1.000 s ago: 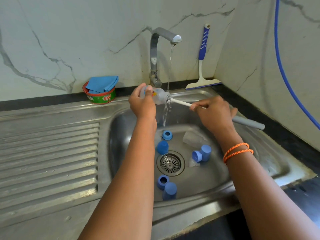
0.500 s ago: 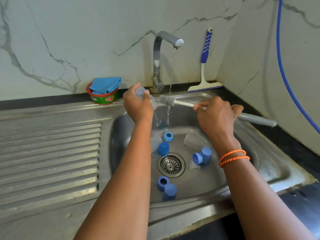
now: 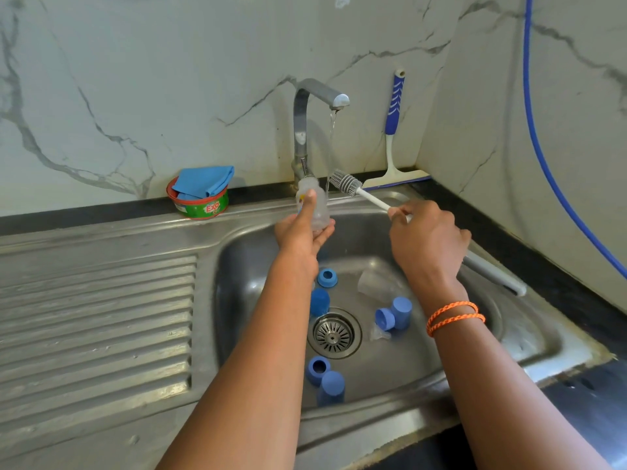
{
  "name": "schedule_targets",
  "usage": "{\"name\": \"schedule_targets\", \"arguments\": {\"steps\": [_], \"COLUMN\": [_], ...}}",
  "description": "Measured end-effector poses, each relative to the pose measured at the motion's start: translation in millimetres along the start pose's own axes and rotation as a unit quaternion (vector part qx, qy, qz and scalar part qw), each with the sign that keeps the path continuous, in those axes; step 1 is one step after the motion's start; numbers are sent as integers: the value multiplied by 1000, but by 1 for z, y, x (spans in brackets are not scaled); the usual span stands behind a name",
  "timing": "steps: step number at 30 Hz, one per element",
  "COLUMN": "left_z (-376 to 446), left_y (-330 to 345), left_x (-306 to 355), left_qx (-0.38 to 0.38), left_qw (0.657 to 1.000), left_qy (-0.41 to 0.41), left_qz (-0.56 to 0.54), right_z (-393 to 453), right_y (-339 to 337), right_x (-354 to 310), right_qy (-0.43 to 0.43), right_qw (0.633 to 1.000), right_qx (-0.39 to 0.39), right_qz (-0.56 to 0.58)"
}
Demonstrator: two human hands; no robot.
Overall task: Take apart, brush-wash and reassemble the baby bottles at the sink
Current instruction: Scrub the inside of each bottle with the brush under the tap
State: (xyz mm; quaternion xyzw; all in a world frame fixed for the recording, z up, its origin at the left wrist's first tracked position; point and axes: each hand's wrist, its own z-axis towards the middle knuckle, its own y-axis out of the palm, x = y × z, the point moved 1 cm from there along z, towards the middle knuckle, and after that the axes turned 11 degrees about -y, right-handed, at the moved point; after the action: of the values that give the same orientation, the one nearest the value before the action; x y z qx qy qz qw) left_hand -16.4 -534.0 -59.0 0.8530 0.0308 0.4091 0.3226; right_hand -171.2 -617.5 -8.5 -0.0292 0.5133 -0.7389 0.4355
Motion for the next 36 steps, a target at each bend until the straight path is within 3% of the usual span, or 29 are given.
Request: {"name": "schedule_targets", "arguments": {"steps": [5, 12, 17, 26, 30, 34, 36], "left_z": [-1, -5, 1, -2, -2, -2, -1], "left_y": [-4, 7, 4, 1, -2, -4, -5], "left_x": [-1, -3, -6, -3, -3, 0, 2], "left_qx": [-17, -8, 24, 65, 81, 152, 128], "left_qw": [998, 960, 942, 935, 903, 831, 864], "left_qy": [-36, 90, 152, 176, 230, 305, 295], "left_qz": [50, 267, 298, 303, 355, 439, 388], "right_z": [-2, -5, -6, -5, -3, -3, -3], "right_y": [3, -5, -6, -4, -4, -4, -4], "right_x": [-3, -4, -4, -2, 0, 2, 1], "right_qy": [-1, 16, 24, 27, 33, 32, 30], "right_qw": [1000, 999, 998, 998, 998, 997, 998], "right_qx": [-8, -20, -30, -37, -41, -39, -42], "right_qz": [18, 39, 39, 46, 46, 50, 48]}}
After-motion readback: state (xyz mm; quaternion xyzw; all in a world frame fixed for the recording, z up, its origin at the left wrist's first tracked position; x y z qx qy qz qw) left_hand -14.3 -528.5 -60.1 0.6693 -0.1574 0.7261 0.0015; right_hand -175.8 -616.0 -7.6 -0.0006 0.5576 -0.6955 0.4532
